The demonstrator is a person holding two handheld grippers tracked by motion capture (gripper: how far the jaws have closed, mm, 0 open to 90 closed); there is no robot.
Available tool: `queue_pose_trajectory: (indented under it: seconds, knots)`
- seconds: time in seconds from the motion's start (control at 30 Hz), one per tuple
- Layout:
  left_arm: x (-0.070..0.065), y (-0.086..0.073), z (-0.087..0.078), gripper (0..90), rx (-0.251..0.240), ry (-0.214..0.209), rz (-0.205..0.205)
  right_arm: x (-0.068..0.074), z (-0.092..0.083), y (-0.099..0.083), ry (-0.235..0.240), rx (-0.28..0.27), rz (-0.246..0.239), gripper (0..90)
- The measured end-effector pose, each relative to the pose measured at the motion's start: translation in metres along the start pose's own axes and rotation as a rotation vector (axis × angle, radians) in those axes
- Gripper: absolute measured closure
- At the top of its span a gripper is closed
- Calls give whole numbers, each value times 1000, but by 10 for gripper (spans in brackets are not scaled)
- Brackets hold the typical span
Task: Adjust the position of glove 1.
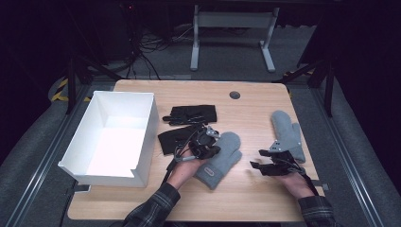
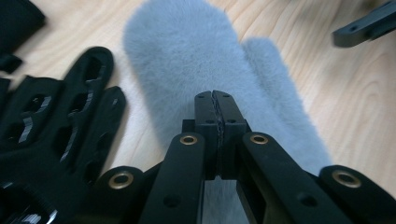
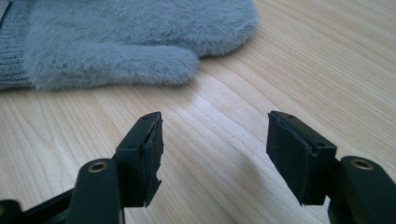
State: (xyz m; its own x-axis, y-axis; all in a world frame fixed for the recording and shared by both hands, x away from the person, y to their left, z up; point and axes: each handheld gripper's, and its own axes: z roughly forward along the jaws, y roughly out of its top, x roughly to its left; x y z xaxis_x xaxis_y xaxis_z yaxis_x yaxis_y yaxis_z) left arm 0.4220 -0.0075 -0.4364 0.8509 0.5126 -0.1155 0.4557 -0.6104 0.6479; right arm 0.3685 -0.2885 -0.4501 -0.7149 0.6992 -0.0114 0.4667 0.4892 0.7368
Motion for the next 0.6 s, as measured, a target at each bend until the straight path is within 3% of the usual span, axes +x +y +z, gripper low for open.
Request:
queue_pose_trajectory:
  seconds: [0.17, 0.4, 0.6]
  knots:
    - [-5, 1, 9, 900, 16, -38, 13, 0, -2, 0, -3, -2, 1, 371]
    - [-24, 3, 12, 900, 36, -78, 81, -1, -5, 0, -8, -11, 0, 371]
    - [-35, 3, 11, 900, 34, -100, 95, -1, -6, 0, -7, -16, 1, 371]
